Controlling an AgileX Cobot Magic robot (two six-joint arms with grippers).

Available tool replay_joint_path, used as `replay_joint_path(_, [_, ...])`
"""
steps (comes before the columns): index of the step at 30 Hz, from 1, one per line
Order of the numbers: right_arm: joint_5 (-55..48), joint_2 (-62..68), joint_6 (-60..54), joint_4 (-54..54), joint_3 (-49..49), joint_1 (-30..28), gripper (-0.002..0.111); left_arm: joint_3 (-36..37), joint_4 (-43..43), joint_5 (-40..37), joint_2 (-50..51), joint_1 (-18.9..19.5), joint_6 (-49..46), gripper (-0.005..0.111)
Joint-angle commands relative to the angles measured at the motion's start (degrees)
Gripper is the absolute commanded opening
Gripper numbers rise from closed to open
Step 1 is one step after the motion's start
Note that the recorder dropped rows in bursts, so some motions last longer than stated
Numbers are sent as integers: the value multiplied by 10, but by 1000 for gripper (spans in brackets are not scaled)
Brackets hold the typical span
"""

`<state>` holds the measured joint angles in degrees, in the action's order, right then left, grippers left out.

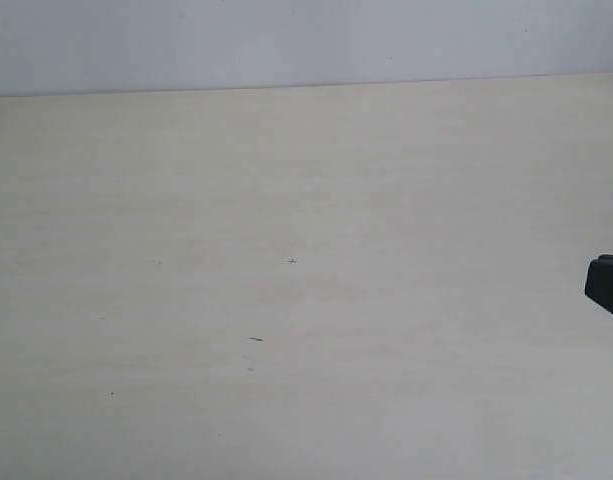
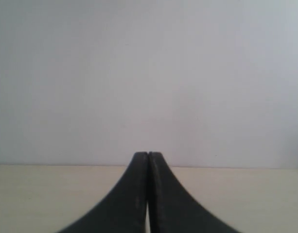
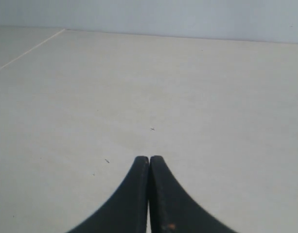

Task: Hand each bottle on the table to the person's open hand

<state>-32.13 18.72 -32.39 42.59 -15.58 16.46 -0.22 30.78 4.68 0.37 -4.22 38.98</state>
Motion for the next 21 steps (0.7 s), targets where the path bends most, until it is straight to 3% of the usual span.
replay_joint_path(1, [6,-2,-1,2,2,-2,0,2,-20,12,-4,3,36,0])
replay_joint_path(2, [6,-2,-1,2,2,-2,0,2,-51,12,-4,3,17,0])
replay_joint_path(4, [6,-2,-1,2,2,-2,0,2,-180,11,-4,3,-129,0])
replay_joint_path(7, [6,-2,-1,2,2,-2,0,2,-198,-11,-4,3,-202,0])
replay_joint_path(9, [6,-2,-1,2,2,-2,0,2,-197,-47,-4,3,-209,0])
replay_joint_path(21, [6,-2,-1,2,2,-2,0,2,-197,-62,-4,3,-207,0])
